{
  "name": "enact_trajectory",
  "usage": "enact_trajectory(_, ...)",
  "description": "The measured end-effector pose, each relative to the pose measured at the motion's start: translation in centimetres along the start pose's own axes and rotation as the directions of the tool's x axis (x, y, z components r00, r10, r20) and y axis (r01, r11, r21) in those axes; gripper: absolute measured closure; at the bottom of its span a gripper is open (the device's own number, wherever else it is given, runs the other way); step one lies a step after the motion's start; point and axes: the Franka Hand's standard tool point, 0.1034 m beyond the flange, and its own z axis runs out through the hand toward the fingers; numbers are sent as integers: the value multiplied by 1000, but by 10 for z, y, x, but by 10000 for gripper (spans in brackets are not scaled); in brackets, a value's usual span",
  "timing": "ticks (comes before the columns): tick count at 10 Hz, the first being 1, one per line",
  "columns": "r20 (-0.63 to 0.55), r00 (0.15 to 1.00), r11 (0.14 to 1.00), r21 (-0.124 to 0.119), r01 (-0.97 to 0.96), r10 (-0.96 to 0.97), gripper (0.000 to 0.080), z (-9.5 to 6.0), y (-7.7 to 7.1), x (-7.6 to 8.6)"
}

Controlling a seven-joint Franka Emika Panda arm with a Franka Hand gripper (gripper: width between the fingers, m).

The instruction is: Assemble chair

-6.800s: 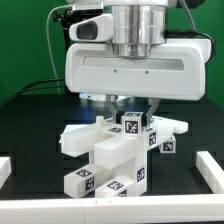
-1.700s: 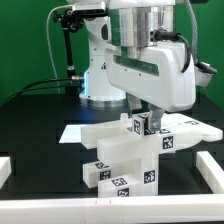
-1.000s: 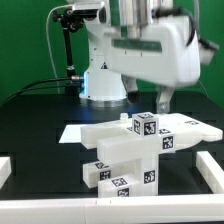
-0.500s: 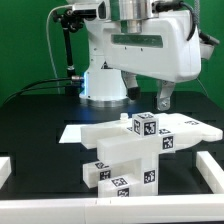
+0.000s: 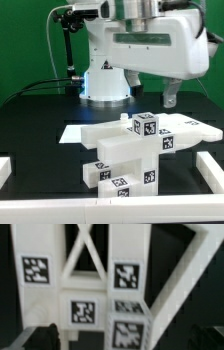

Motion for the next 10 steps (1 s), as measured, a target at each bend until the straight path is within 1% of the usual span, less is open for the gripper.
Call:
enact_trajectory(1,12,999,999,-10,35,-35,150,1,8,-12)
enact_trajectory(3,20,977,977,-7,214,-213,150,-3,12,-27)
enact_trajectory(5,22,947,947,-7,322,-322,150,-1,13,-26)
enact_trajectory(6,22,915,915,-5,403,-403,150,-1,13,-26)
enact_trajectory(7,23,899,899,-5,438,-438,150,-1,13,-25)
enact_trajectory(8,23,855,855,-2,519,-518,150,-1,14,-26)
enact_trajectory(9,22,820,821,4,571,-571,150,2,25,-37)
enact_trajectory(10,39,796,797,4,604,-603,150,4,44,-55)
